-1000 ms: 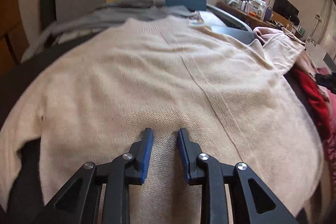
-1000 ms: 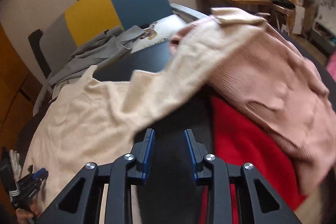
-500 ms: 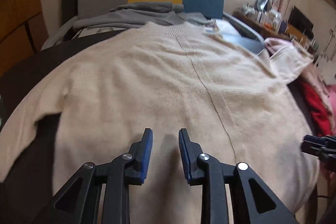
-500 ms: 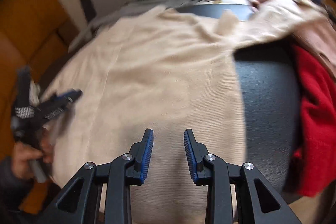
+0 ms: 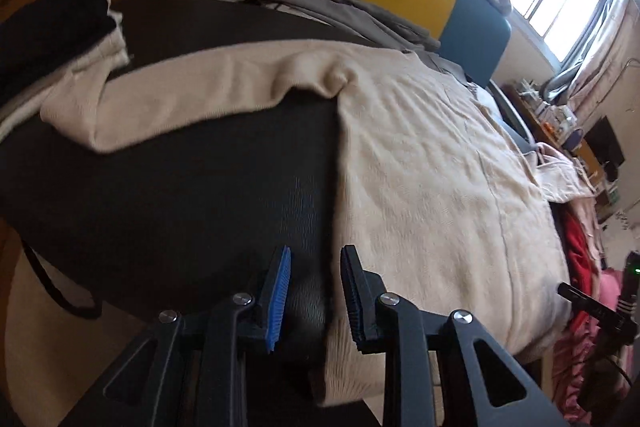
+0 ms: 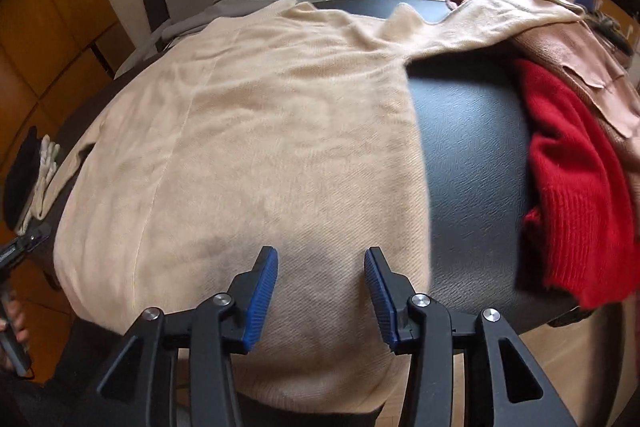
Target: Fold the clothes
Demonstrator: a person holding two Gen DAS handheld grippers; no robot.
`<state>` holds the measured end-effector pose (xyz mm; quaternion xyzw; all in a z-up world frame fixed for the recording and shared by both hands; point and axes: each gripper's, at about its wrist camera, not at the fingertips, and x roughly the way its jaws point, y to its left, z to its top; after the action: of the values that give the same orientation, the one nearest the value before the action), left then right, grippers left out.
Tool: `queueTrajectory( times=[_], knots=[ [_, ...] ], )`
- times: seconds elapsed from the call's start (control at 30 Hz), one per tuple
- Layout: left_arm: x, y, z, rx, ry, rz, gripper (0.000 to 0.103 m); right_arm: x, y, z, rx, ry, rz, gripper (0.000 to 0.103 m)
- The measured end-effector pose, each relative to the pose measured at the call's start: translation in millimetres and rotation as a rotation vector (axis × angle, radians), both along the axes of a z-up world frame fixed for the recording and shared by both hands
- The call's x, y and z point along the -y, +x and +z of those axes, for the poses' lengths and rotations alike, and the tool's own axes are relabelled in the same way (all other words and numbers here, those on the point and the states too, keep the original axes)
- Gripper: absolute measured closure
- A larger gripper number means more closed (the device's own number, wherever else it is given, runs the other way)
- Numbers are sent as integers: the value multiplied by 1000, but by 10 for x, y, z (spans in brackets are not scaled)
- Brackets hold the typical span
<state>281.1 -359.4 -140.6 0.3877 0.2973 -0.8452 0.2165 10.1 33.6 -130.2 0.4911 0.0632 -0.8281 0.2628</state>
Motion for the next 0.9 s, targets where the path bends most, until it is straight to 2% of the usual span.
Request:
queueTrajectory(
  times=[0.13,0.27,0.33,0.37,0.4,0.43,0.47,0.5,0.57,0.63,0.7,0.8,0.87,0.9],
  knots=[
    [-55,-46,-47,-36,55,-64,76,107,67,-40,-17,41,32,52],
    [-125,-270,-168,-32,115,-114,74,123,94,-47,-17,44,32,44],
    [-175,-342,-184,3,84,-127,75,120,103,-46,-14,41,33,40],
    [-197,-369,-179,20,68,-137,80,116,109,-48,-14,44,32,38],
    [-218,-396,-174,37,53,-146,90,111,114,-54,-15,49,30,38],
    [-233,-415,-170,52,45,-152,90,104,121,-64,-15,55,28,37],
    [-202,-387,-168,50,83,-137,90,85,134,-58,-13,51,24,37],
    [-174,-357,-166,49,117,-122,89,40,148,-20,-6,22,23,37],
    [-164,-277,-153,55,123,-98,83,-66,175,59,12,-37,18,36],
    [-210,-242,-174,41,130,-125,80,-255,184,93,39,-62,-5,27],
    [-245,-267,-205,7,160,-148,75,-490,189,52,57,-74,-56,26],
    [-300,-366,-207,6,129,-139,75,-771,161,-98,134,-140,-138,26],
    [-340,-442,-197,22,106,-150,76,-817,164,-160,134,-167,-165,26],
    [-350,-483,-194,26,100,-157,80,-786,173,-191,133,-161,-161,28]
  ],
)
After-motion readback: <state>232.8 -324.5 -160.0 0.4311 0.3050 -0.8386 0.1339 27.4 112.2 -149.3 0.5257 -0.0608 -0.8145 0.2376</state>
